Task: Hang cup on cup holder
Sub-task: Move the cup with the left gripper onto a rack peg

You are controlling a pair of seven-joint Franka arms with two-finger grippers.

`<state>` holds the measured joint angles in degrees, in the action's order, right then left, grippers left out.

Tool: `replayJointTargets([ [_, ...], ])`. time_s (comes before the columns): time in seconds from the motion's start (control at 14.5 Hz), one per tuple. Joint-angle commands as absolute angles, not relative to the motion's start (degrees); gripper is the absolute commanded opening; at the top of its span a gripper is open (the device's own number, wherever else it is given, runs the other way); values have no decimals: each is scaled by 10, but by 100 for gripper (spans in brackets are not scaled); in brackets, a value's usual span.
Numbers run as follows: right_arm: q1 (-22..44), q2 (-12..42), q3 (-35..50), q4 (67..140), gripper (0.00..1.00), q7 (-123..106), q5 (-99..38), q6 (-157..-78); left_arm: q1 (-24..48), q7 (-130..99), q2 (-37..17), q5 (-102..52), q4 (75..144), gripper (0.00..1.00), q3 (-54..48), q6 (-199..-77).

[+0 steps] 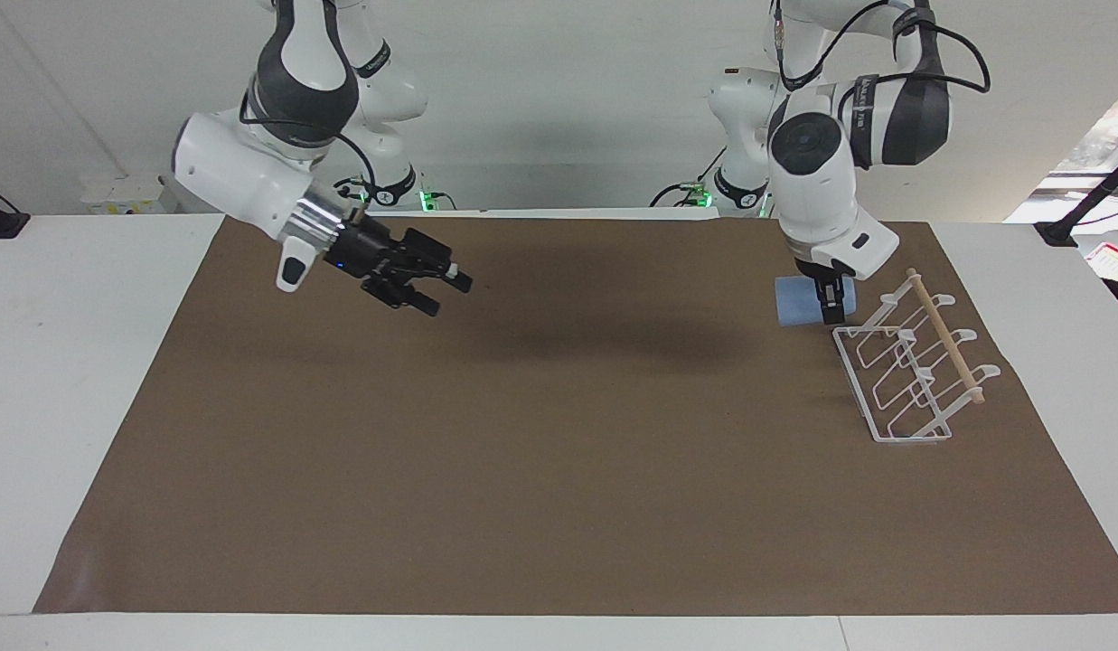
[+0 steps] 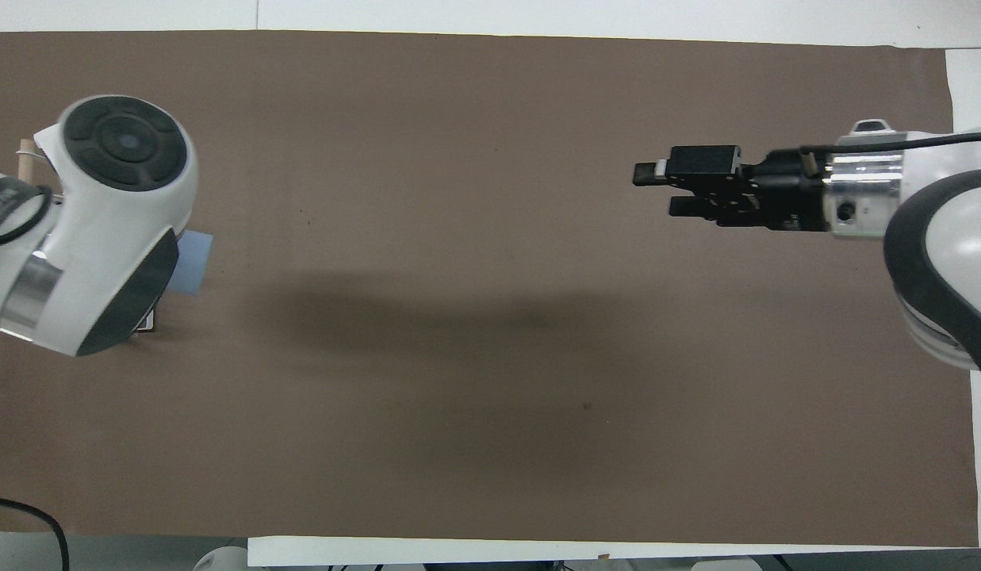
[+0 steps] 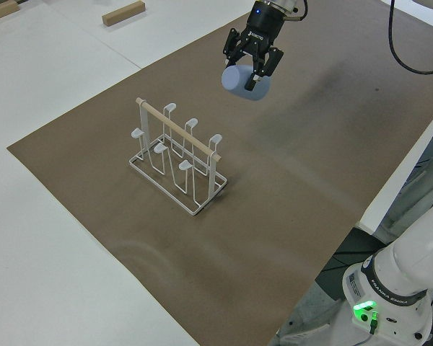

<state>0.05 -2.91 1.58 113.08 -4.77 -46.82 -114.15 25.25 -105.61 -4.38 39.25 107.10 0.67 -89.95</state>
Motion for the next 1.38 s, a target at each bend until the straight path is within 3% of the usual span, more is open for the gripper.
replayJointTargets([
  [0.0,-45,-26,25,1082,99,-45,-317,-1073,272,-1105,-77,547,1067,0,7,-827],
  [0.34,-52,-27,24,988,99,-47,-28,-952,280,-1149,-187,742,1033,0,7,-752],
  [0.48,-65,-27,10,927,99,-47,-10,-855,279,-1156,-217,779,997,0,9,-734],
  [0.62,-63,-28,8,904,99,-45,4,-807,276,-1157,-238,823,983,0,9,-721],
  [1.31,-24,-41,15,925,99,-49,30,-806,253,-1242,-287,847,983,0,5,-741],
])
